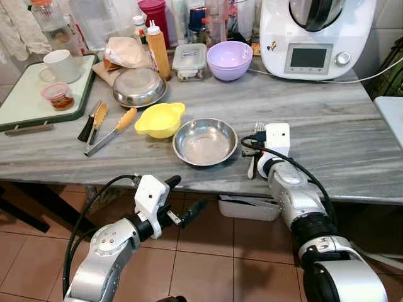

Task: Setting the table

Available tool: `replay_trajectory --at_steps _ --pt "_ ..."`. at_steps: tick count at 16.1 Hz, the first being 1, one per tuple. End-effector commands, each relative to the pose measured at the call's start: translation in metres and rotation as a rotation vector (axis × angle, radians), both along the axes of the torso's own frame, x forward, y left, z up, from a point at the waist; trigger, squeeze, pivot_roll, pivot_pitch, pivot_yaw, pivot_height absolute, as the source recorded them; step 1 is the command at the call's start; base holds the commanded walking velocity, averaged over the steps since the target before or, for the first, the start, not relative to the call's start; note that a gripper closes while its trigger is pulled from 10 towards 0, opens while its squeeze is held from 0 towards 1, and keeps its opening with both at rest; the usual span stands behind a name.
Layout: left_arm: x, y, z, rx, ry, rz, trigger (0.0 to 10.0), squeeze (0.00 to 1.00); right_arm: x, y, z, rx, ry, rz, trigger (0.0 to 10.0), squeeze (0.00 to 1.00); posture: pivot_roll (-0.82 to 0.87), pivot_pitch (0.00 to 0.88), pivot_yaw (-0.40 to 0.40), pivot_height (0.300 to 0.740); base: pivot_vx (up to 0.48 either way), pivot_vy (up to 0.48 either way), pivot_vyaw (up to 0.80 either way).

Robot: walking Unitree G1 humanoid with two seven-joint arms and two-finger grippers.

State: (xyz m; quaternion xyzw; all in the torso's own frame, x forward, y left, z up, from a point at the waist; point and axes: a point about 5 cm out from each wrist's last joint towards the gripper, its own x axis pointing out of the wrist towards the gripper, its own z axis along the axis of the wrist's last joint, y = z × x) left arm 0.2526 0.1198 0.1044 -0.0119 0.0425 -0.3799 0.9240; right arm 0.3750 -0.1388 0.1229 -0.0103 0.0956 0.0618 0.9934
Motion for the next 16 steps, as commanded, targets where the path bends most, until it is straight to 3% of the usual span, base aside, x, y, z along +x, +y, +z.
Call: replay_trajectory --at_steps 1,10,15,16 --pt "0.001 0.002 -0.002 0.024 0.006 0.004 10.0 0.0 -0.008 -0.002 -0.02 -0.025 0.081 0.005 0.0 0.0 0.0 0.121 0.102 0.74 0.0 0.0 0.0" --pt "0.002 0.004 -0.001 0.025 0.006 0.016 10.0 0.0 -0.005 0.008 -0.014 -0.113 0.025 0.128 0.0 0.0 0.01 0.115 0.103 0.74 0.0 0.0 0.0" --pt "0.001 0.004 -0.001 0.025 0.007 0.016 10.0 0.0 -0.007 0.006 -0.015 -0.125 0.011 0.126 0.2 0.0 0.01 0.121 0.109 0.74 0.0 0.0 0.0" --pt "0.001 0.004 -0.001 0.025 0.007 0.015 10.0 0.0 -0.007 0.005 -0.015 -0.13 0.004 0.122 1.7 0.0 0.01 0.122 0.109 0.74 0.0 0.0 0.0"
